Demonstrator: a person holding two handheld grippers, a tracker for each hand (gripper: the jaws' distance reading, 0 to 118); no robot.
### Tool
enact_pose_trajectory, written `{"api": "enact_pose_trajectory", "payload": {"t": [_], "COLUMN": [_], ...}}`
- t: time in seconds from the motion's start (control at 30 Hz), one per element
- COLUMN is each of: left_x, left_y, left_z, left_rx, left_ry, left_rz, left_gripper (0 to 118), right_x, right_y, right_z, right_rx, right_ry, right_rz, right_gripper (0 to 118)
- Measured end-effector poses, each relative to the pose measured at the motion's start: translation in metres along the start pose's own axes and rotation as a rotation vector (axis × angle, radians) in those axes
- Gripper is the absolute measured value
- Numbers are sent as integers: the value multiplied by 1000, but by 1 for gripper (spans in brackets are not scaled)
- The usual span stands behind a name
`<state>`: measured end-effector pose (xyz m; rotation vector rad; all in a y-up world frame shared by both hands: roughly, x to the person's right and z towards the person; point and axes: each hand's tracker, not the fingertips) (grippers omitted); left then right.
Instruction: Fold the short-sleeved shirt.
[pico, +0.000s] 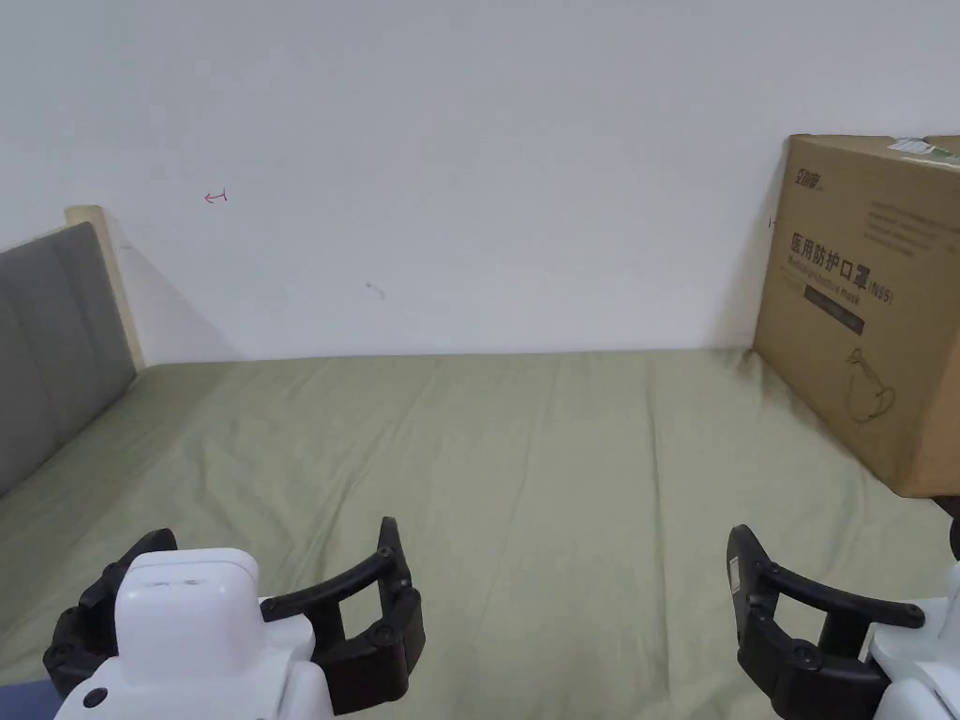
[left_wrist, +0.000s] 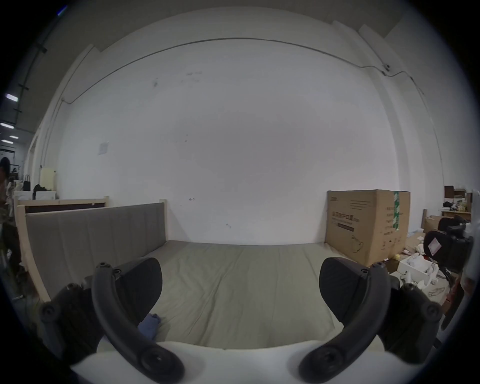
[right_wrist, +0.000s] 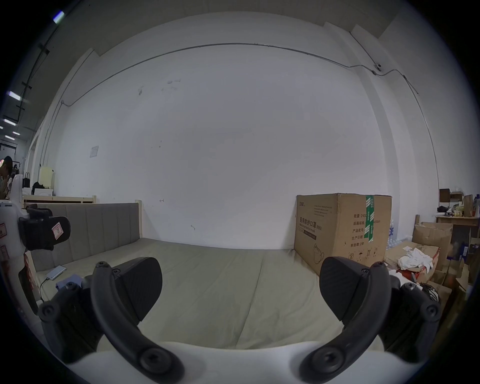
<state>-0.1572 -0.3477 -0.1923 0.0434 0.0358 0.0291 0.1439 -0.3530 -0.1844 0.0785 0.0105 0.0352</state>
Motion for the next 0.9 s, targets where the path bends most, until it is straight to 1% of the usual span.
{"api": "enact_pose_trajectory", "payload": {"t": [0.17, 0.33, 0.5, 0.6, 0.73, 0.8, 0.9], "left_x": [-8, 2, 13, 16, 16, 15, 19], "left_y": [2, 9, 11, 10, 9, 11, 15], "left_z": [-3, -8, -10, -9, -10, -9, -10], "left_rx": [-27, -105, -154, -199, -198, -204, -227], "left_ry": [-20, 91, 78, 37, 34, -1, 39], "left_rz": [34, -28, -52, -14, 36, 52, 59], "left_gripper": [118, 118, 118, 118, 118, 118, 118], "right_x": [-5, -8, -9, -10, -8, -7, -5], "right_y": [-3, -6, -8, -9, -10, -11, -13], "right_z": [-3, -5, -8, -9, -8, -8, -8], "right_rx": [-40, -67, -92, -103, -104, -108, -110], "right_ry": [5, 7, 11, 12, 8, 7, -4], "right_rz": [-5, 1, 2, 2, 1, 1, 1], "right_gripper": [118, 118, 118, 118, 118, 118, 118]}}
